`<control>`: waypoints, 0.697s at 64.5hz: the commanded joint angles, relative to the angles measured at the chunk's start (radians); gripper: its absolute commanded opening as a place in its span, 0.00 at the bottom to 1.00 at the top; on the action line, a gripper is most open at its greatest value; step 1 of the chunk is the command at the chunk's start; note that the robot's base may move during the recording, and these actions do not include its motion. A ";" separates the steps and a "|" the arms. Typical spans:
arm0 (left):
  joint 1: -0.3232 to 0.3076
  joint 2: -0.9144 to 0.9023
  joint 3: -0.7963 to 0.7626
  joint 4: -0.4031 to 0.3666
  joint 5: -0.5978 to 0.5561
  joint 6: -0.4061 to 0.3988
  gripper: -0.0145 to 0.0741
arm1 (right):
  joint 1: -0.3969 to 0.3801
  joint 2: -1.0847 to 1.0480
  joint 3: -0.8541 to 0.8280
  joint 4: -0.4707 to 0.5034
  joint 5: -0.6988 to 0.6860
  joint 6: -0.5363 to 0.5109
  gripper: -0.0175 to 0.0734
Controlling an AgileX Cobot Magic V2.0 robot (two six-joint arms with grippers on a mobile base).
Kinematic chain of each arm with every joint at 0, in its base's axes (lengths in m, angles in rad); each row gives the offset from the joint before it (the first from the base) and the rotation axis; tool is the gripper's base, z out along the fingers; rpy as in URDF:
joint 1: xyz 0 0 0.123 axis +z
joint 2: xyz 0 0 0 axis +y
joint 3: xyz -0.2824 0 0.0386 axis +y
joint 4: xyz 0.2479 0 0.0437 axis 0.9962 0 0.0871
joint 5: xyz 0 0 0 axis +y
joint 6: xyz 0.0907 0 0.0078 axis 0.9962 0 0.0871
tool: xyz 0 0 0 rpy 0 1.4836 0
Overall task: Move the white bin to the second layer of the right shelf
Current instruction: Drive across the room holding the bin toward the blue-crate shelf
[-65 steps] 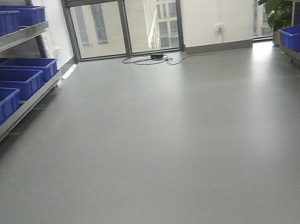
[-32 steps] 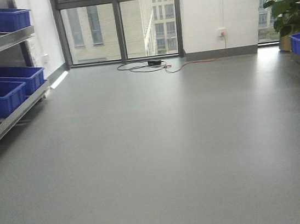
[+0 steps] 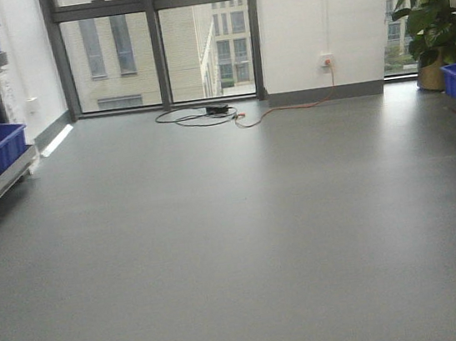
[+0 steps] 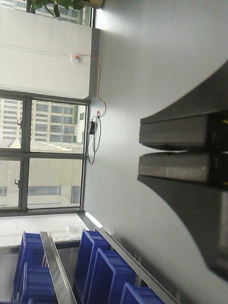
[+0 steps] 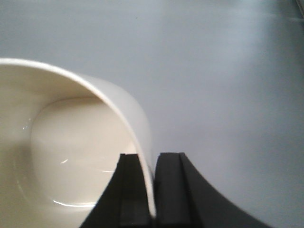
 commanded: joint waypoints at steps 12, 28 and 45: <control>-0.002 -0.017 0.027 -0.009 -0.082 -0.004 0.26 | -0.005 0.001 -0.028 0.007 -0.086 -0.004 0.25; -0.002 -0.017 0.027 -0.009 -0.082 -0.004 0.26 | -0.005 0.001 -0.028 0.007 -0.086 -0.004 0.25; -0.002 -0.017 0.027 -0.009 -0.082 -0.004 0.26 | -0.005 0.001 -0.028 0.007 -0.086 -0.004 0.25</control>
